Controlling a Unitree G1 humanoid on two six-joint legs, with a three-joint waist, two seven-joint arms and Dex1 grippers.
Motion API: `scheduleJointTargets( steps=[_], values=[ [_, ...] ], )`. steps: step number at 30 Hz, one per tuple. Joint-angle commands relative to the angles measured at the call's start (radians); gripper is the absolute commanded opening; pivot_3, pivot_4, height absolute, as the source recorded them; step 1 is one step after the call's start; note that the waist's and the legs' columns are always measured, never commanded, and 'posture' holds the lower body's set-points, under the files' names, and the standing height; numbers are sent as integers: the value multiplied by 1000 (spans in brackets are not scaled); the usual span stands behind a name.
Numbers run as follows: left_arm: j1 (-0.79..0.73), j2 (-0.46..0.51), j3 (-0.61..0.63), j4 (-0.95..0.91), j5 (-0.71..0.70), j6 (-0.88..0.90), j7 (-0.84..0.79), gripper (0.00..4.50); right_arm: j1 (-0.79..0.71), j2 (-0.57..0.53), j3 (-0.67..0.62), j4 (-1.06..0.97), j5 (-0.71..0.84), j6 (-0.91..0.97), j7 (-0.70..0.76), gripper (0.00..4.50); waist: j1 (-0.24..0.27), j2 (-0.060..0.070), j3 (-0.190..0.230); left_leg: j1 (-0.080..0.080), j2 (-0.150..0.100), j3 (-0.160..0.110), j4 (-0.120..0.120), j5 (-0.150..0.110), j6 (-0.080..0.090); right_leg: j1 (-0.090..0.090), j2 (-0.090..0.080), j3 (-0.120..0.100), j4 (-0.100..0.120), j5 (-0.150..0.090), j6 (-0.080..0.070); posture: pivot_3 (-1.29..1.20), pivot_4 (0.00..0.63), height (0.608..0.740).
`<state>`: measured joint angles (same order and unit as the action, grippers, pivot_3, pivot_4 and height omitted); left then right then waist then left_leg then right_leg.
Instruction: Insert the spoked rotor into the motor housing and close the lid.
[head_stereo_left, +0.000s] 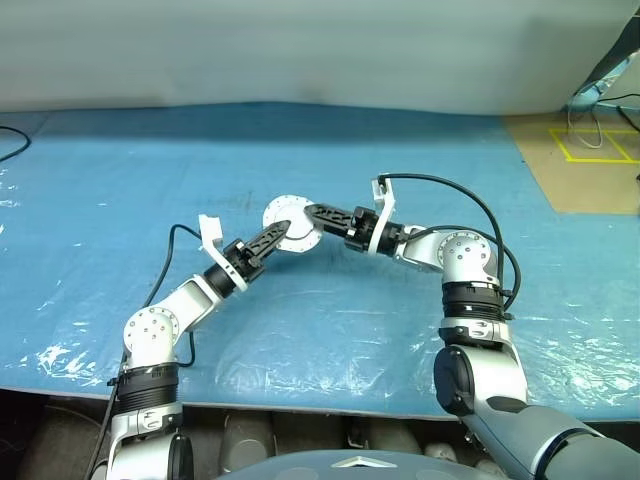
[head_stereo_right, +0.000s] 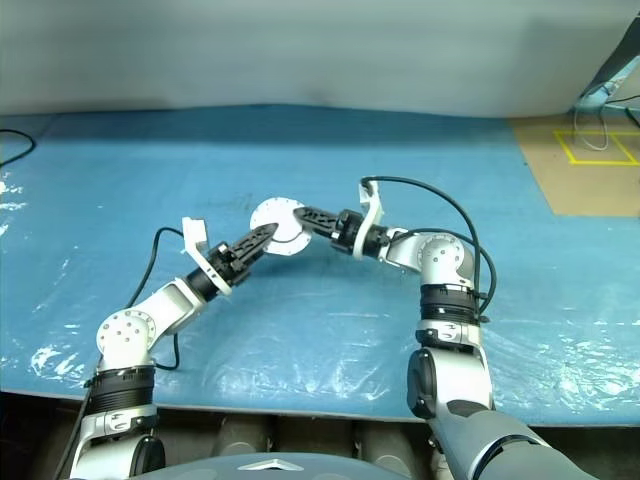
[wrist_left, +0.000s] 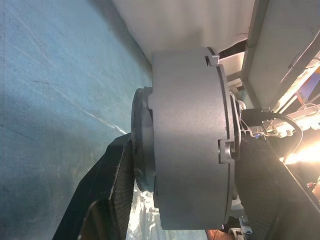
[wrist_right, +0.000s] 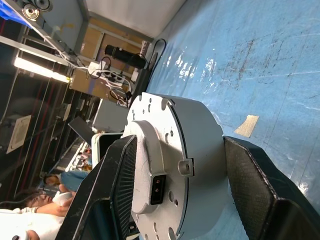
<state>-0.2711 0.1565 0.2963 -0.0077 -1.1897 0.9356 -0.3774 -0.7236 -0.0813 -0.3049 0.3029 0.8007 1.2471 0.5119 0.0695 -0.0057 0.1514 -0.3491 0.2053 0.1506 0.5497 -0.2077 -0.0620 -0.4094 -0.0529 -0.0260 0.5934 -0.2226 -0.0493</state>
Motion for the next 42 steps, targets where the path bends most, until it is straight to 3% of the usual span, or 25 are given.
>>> scheduleJointTargets(
  steps=[1,9,20,24,28,37,42],
  values=[
    [-2,1,-20,-15,41,-14,23,2625,-28,34,35,-40,67,32,59,2805,0,0,0,0,0,0,0,0,0,0,0,0,0,0,0,0,150,740],
    [-35,32,61,-35,149,-222,16,2625,-32,15,9,-16,53,5,57,2805,0,0,0,0,0,0,1,0,0,0,0,0,0,0,0,0,150,740],
    [-21,65,85,-33,175,-238,13,2625,-26,1,15,-2,47,-24,63,2805,5,-5,3,-1,0,-1,2,0,0,0,0,-2,0,0,1,0,150,740],
    [-41,72,119,3,313,-403,77,2625,-14,-5,25,-8,39,-33,65,2805,0,-5,3,0,1,-1,3,0,0,0,0,-2,0,0,0,0,150,740],
    [-48,74,110,50,413,-500,94,2625,2,-13,73,-27,-5,-95,73,2805,-2,-6,3,0,1,-1,4,0,0,0,0,-2,1,1,0,0,150,740],
    [-68,58,103,150,451,-516,75,2625,25,-37,167,-37,-94,-243,115,2805,2,-8,4,0,1,-2,8,0,0,0,-1,-2,7,1,-1,0,150,740],
    [-64,69,116,142,442,-504,70,4138,40,-50,182,-38,-112,-270,128,2850,1,-8,5,0,1,-2,12,0,0,0,-1,-1,11,-2,-4,0,150,740]
  ],
)
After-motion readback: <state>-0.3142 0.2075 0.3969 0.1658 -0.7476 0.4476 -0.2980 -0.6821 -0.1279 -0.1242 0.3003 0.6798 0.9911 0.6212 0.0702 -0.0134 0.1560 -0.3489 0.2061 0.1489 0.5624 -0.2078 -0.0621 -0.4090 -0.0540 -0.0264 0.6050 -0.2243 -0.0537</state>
